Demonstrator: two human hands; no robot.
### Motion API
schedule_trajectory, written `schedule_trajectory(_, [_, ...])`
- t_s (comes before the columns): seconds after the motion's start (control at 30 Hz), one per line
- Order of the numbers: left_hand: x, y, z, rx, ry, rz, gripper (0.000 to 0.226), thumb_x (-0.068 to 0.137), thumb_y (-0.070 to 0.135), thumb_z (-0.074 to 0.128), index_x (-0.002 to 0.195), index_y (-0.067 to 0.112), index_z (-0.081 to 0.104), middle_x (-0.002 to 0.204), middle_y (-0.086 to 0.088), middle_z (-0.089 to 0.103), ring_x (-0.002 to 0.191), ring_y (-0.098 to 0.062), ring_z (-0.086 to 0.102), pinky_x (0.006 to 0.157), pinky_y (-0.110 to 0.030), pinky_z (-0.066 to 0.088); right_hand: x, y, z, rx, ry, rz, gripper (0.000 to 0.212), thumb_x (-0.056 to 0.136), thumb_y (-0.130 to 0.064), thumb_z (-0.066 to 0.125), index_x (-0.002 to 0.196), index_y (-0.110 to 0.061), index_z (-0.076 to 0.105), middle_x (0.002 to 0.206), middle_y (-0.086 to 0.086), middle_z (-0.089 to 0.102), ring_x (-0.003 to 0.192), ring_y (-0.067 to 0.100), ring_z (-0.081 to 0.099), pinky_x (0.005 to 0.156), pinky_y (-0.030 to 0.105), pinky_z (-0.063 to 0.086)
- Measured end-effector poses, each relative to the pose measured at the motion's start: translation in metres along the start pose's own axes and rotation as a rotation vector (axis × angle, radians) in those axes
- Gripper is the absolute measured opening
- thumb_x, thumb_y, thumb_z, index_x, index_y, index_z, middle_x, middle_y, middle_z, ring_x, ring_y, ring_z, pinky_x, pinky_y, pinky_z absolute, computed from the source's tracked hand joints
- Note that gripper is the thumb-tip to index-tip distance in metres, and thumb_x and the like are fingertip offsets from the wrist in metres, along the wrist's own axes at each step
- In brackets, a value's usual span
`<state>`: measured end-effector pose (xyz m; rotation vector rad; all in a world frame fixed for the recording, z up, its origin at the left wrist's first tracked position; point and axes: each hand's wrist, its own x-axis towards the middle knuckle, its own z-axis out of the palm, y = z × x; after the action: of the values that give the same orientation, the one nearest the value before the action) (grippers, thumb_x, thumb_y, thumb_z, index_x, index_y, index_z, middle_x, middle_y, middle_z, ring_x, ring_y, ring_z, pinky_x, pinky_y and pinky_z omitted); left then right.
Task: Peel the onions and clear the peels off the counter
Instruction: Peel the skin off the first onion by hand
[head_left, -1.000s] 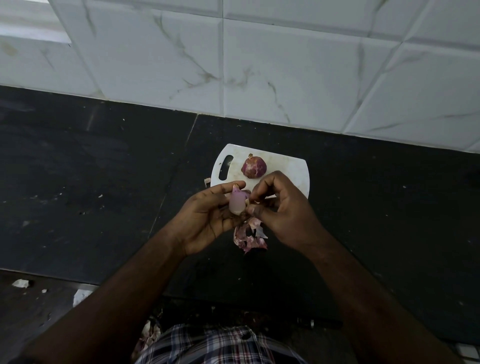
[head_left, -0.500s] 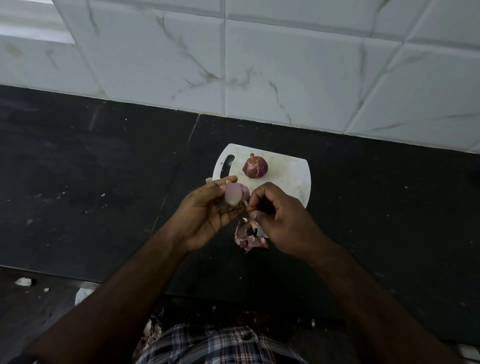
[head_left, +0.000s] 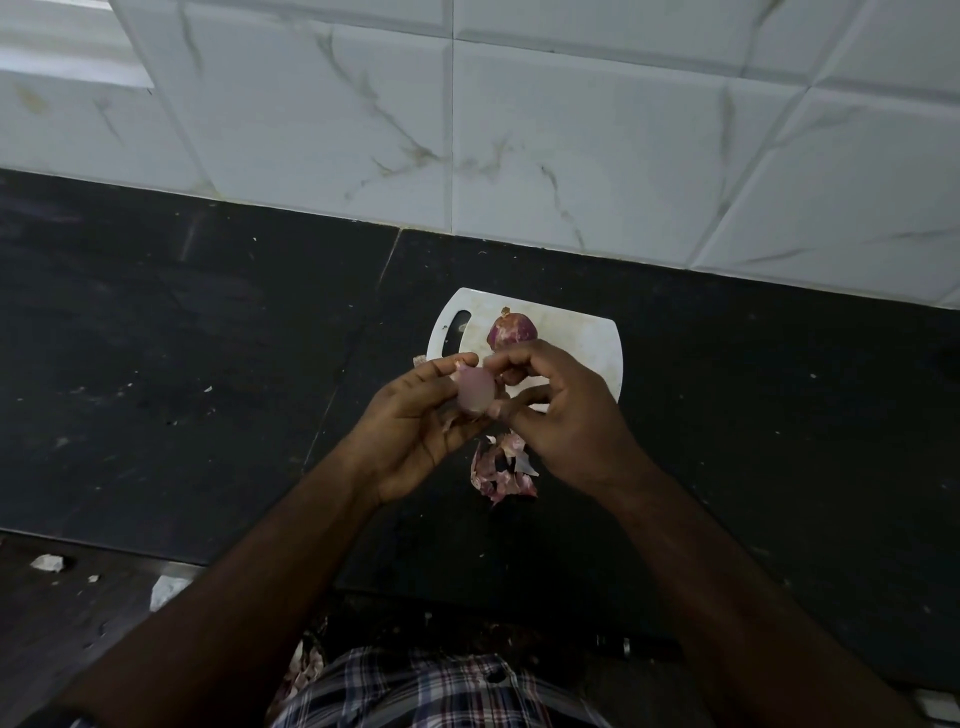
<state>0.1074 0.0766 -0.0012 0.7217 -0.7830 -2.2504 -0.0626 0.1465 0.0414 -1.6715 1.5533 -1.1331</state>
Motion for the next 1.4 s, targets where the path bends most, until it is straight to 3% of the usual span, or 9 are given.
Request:
schedule_trajectory(0.13, [0.000,0.001,0.003,0.071,0.007,0.011,0.043,0.101,0.006,0.050,0.143,-0.004,0.045,0.137,-0.027,0.058,0.112,-0.032,0.065,0.094,-0.040,0.058,0.004,0.001,0.001,-0.102,-0.051,-0.062,0.029,0.087,-0.013,0.072,0.110,-0.028,0.061,0.106,-0.021,0.055,0.100,0.003,0.054,0.077,0.015,0.049])
schedule_trajectory(0.27, [0.000,0.001,0.005,0.136,0.018,0.017,0.041,0.100,0.008,0.053,0.139,-0.005,0.048,0.131,-0.026,0.061,0.105,-0.029,0.068,0.086,-0.037,0.059,0.007,0.003,0.000,-0.128,-0.083,-0.065,0.035,0.085,-0.004,0.070,0.100,-0.032,0.057,0.100,-0.022,0.055,0.099,0.005,0.055,0.080,0.022,0.053])
schedule_trajectory(0.43, [0.000,0.000,0.004,0.165,0.040,-0.004,0.039,0.100,0.008,0.055,0.136,-0.004,0.051,0.122,-0.021,0.067,0.102,-0.028,0.069,0.087,-0.039,0.060,0.008,0.004,-0.003,-0.119,-0.104,-0.051,0.039,0.083,0.001,0.070,0.098,-0.032,0.055,0.098,-0.015,0.059,0.096,0.007,0.058,0.080,0.029,0.056])
schedule_trajectory(0.73, [0.000,-0.001,0.009,0.172,0.065,0.003,0.030,0.099,0.007,0.054,0.127,-0.002,0.057,0.114,-0.019,0.070,0.096,-0.026,0.072,0.081,-0.038,0.062,0.008,0.009,-0.005,-0.148,-0.104,-0.032,0.036,0.082,0.001,0.073,0.095,-0.026,0.054,0.092,-0.014,0.056,0.088,0.007,0.057,0.074,0.020,0.051])
schedule_trajectory(0.9, [0.000,-0.003,0.008,0.163,0.071,-0.011,0.033,0.100,0.006,0.053,0.132,-0.005,0.055,0.119,-0.022,0.067,0.099,-0.027,0.071,0.083,-0.038,0.061,0.009,0.011,-0.006,-0.151,-0.144,-0.011,0.042,0.081,0.003,0.072,0.088,-0.030,0.048,0.087,-0.015,0.053,0.081,-0.002,0.053,0.069,0.010,0.044])
schedule_trajectory(1.13, [0.001,-0.005,0.008,0.180,0.082,-0.022,0.042,0.094,0.009,0.059,0.133,-0.006,0.055,0.129,-0.029,0.062,0.102,-0.030,0.069,0.093,-0.045,0.057,0.009,0.014,-0.005,-0.167,-0.209,-0.002,0.047,0.083,0.004,0.069,0.085,-0.035,0.043,0.088,-0.015,0.048,0.081,-0.002,0.049,0.068,0.012,0.044])
schedule_trajectory(1.3, [0.001,-0.003,0.010,0.125,0.103,0.002,0.040,0.093,0.008,0.058,0.130,-0.007,0.054,0.113,-0.021,0.067,0.092,-0.026,0.070,0.082,-0.039,0.062,0.005,0.014,-0.005,-0.103,-0.164,-0.001,0.038,0.085,0.000,0.067,0.085,-0.034,0.049,0.084,-0.014,0.052,0.079,0.003,0.054,0.069,0.015,0.046])
schedule_trajectory(1.4, [0.000,-0.001,0.010,0.109,0.109,0.008,0.032,0.095,0.006,0.056,0.127,-0.001,0.056,0.112,-0.019,0.069,0.093,-0.026,0.072,0.077,-0.036,0.062,0.003,0.019,-0.005,-0.039,-0.020,0.056,0.030,0.082,-0.006,0.074,0.087,-0.030,0.057,0.079,-0.012,0.058,0.078,0.006,0.059,0.071,0.022,0.052])
